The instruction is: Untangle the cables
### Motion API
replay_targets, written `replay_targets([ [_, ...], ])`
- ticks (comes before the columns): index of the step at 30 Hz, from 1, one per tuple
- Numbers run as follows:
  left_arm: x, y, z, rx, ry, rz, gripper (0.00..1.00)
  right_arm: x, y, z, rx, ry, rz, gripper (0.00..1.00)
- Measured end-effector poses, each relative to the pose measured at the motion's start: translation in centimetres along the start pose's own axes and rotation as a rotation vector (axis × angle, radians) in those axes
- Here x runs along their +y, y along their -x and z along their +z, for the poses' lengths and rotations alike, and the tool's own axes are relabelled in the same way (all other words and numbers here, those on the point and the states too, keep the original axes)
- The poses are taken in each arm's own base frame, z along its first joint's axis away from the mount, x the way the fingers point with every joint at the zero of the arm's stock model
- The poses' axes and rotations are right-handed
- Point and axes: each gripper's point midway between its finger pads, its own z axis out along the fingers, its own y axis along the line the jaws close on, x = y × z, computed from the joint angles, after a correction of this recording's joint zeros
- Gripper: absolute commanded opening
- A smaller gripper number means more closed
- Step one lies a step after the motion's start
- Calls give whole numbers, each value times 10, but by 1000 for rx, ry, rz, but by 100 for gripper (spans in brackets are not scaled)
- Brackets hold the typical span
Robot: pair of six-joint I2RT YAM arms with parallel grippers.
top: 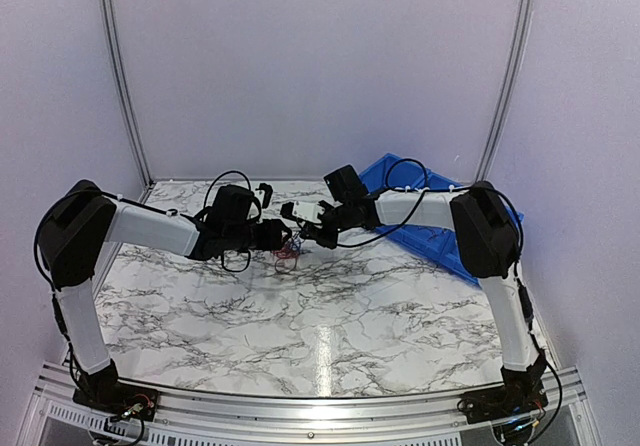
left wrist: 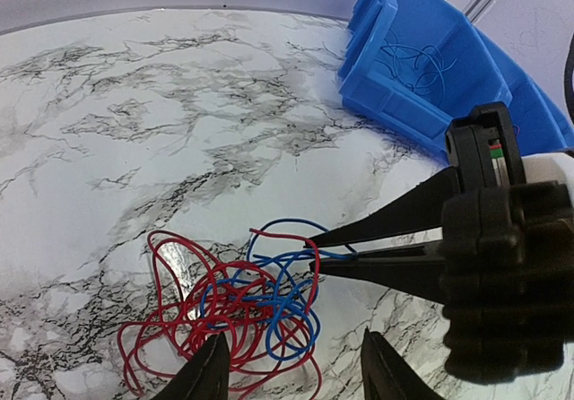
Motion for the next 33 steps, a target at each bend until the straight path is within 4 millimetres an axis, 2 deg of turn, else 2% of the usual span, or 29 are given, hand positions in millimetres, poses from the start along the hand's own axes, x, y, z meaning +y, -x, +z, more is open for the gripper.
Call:
replay_targets([
  [2,-1,0,0,0,-4,0,53,0,0,0,1,-1,9,6],
  [8,-6,-1,0,9,-33,4,53,0,7,-10,-9,-1,42,6],
  [12,-12,1,0,-1,-65,8,52,0,25,-27,-47,15,86,6],
  [18,-19,-2,0,-6,-105,12,46,20,40,-42,-89,133,201,8],
  [21,-18,-14,-1,13,-116,14,36,39,37,-49,-85,208,277,8],
  [23,-14,-28,-2,41,-115,11,35,51,34,-57,-79,244,314,4],
  [25,-9,-45,-4,75,-111,11,38,62,30,-65,-69,273,348,0],
  [28,-6,-62,-10,107,-115,13,46,69,29,-73,-66,286,377,0],
  [31,-11,-68,-20,102,-131,35,50,68,32,-77,-71,282,390,0],
  [33,-24,-65,-27,76,-162,56,50,68,32,-77,-72,282,399,0],
])
